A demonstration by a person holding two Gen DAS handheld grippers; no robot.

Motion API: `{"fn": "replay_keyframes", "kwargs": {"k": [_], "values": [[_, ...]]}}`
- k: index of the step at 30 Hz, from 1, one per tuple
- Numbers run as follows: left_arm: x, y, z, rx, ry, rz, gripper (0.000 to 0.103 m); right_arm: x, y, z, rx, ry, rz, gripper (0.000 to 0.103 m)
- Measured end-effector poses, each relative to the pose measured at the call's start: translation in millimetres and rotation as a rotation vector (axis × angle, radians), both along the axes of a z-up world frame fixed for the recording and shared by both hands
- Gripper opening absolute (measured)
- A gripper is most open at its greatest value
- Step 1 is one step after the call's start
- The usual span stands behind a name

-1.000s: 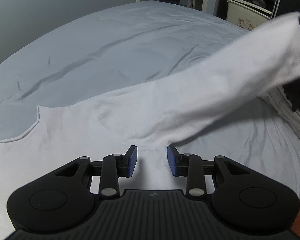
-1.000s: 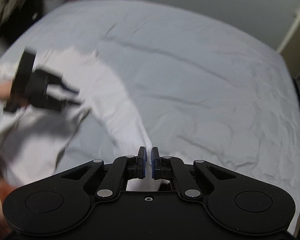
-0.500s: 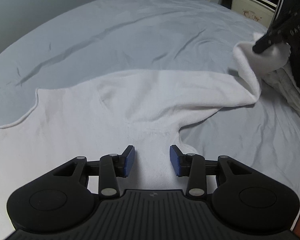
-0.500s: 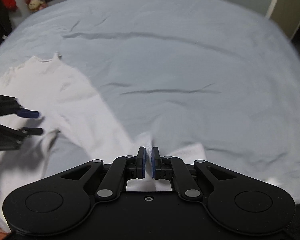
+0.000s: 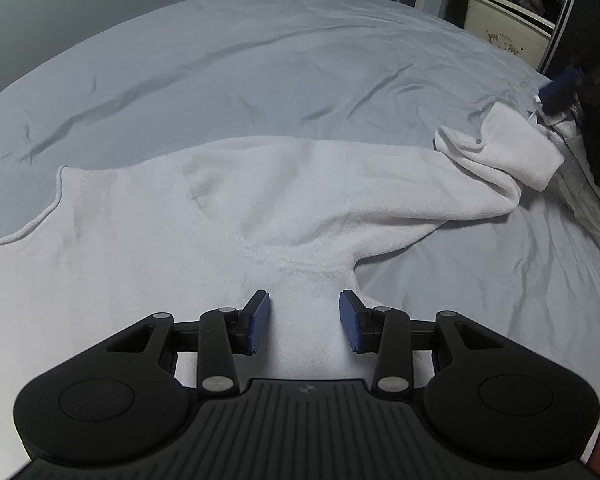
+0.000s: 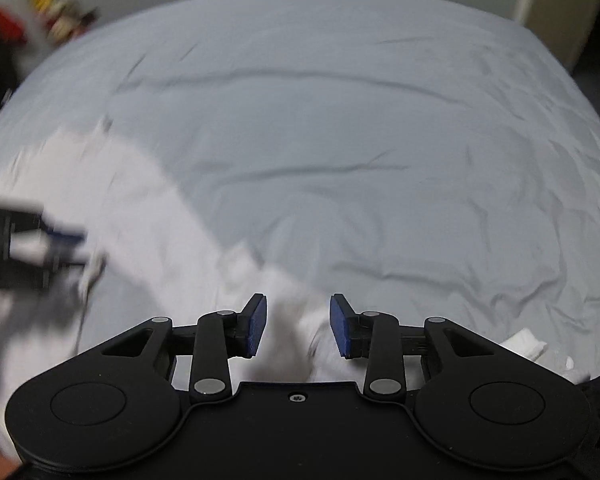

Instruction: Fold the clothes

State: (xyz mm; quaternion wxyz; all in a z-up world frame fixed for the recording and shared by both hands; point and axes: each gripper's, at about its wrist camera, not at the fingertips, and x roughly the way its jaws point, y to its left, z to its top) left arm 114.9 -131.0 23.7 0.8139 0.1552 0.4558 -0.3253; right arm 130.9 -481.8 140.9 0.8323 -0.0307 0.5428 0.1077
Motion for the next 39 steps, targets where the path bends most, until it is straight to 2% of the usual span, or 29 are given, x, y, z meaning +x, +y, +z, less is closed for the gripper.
{"fn": "replay_keyframes", "kwargs": {"k": [6,8,11,14,16,17,18,19,21,26,28,32,36,39], "values": [[-2,-1,2,0.007,-0.002,0.001,0.037,8,8,-21,-0.103,-0.006,-0.052,0.036],[-3,0,4,0.001,-0.003,0.003,0.037,19,8,-30,-0.130,0.027,-0.055,0.036],[-5,1,2,-0.005,0.004,0.001,0.037,34,5,-49,-0.119,0.127,-0.054,0.038],[-4,1,-1,0.001,0.006,-0.009,0.037,40,5,-62,-0.084,0.144,-0.021,0.038],[-2,0,-2,0.000,0.006,-0.012,0.037,41,7,-68,-0.069,0.139,-0.005,0.032],[-2,0,-2,-0.001,0.008,-0.009,0.038,40,9,-70,-0.072,0.134,0.005,0.023],[-1,-1,-1,-0.004,0.009,-0.006,0.038,40,10,-72,-0.078,0.132,0.010,0.009],[-1,-1,-1,-0.005,0.009,-0.004,0.038,40,12,-73,-0.092,0.129,0.017,0.004],[-1,-2,0,-0.008,0.009,0.002,0.038,38,17,-73,-0.112,0.117,0.041,0.002],[-8,4,9,-0.017,-0.001,0.008,0.038,29,27,-36,-0.110,0.019,0.069,0.001],[-12,8,14,-0.022,-0.008,0.015,0.038,19,30,-9,-0.122,-0.019,0.069,0.001],[-23,16,25,-0.035,-0.023,0.021,0.038,-4,30,39,-0.154,-0.066,0.038,0.001],[-34,23,34,-0.047,-0.034,0.022,0.038,-17,29,66,-0.189,-0.101,-0.002,0.001],[-40,26,40,-0.049,-0.041,0.013,0.038,-37,25,92,-0.179,-0.148,-0.043,0.001]]}}
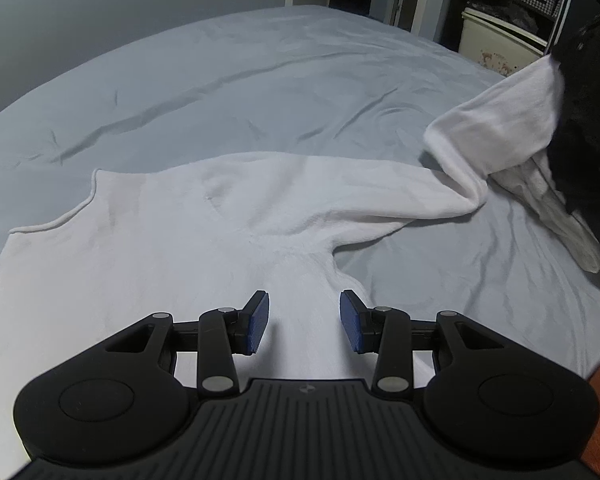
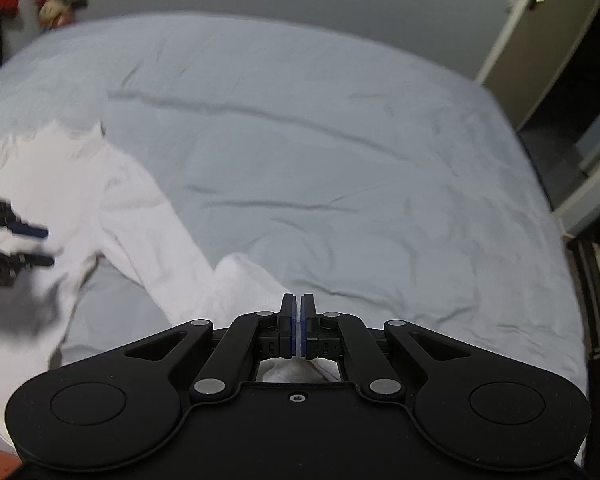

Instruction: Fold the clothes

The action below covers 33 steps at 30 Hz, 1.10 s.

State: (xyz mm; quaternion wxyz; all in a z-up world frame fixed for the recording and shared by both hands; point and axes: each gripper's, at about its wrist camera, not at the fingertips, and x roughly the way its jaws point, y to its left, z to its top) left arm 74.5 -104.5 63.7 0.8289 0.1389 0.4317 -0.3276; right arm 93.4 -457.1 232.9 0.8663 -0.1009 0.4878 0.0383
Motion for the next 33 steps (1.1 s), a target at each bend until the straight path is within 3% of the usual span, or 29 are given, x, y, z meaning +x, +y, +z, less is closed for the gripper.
{"fn": "replay_keyframes", "kwargs": {"k": [9,13,16,25,30,33], "values": [[-8,9,6,0.000,-0.008,0.002,0.038,-42,-26,68,-0.049,-0.130,-0.144,0.001],[-6,11,4,0.007,-0.006,0.008,0.039,-57,-49,78,-0.045,-0.091,-0.235,0.001],[-5,14,4,0.010,-0.001,0.023,0.039,-57,-74,51,-0.054,-0.010,-0.327,0.001],[0,44,21,0.034,-0.034,0.069,0.039,-35,-125,-75,-0.056,0.182,-0.499,0.001],[13,90,35,0.096,-0.068,0.190,0.039,-29,-136,-105,-0.043,0.173,-0.526,0.002],[18,125,46,0.130,-0.087,0.262,0.039,-31,-134,-100,-0.078,0.161,-0.525,0.005]]}}
